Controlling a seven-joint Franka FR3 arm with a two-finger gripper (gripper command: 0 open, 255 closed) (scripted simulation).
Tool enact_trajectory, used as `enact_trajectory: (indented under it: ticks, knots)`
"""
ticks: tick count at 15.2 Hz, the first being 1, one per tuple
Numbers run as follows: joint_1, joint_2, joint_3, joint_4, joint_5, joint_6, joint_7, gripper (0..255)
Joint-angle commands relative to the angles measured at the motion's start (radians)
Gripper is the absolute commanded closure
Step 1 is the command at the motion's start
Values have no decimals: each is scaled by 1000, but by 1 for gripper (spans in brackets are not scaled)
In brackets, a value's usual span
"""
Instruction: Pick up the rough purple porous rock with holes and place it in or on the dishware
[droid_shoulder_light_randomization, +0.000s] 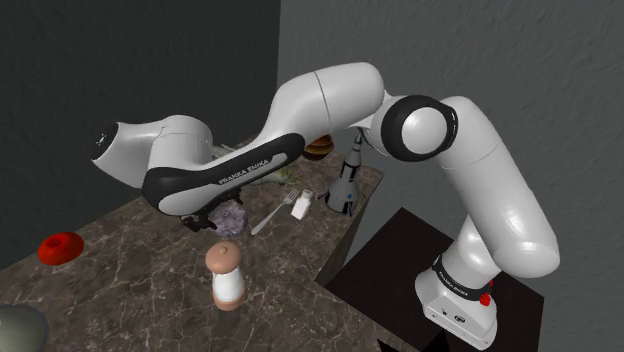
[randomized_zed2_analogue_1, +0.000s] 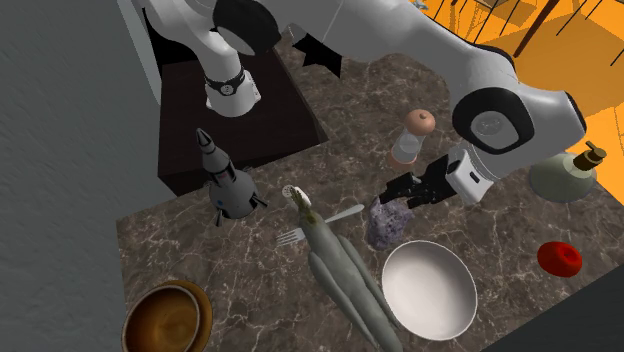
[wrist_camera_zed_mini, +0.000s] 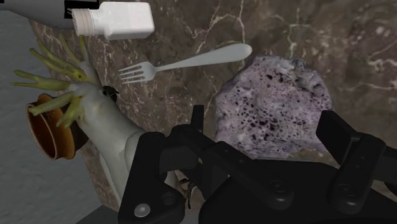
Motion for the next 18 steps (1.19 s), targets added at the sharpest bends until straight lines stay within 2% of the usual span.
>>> enact_trajectory:
  ticks: [1, 6, 7, 16, 17, 18]
  knots:
    - [-3, -2, 0, -7, 0, 3, 1, 0]
    - [-3, -2, 0, -7, 0, 3, 1, 0]
    - [-3, -1, 0, -6, 0, 3, 1, 255]
    - [-1, -7, 5, -7, 2, 5, 1, 255]
    - [-1, -7, 5, -7, 2, 5, 1, 0]
    - [-125, -114, 43, -184, 60, 182, 109, 0]
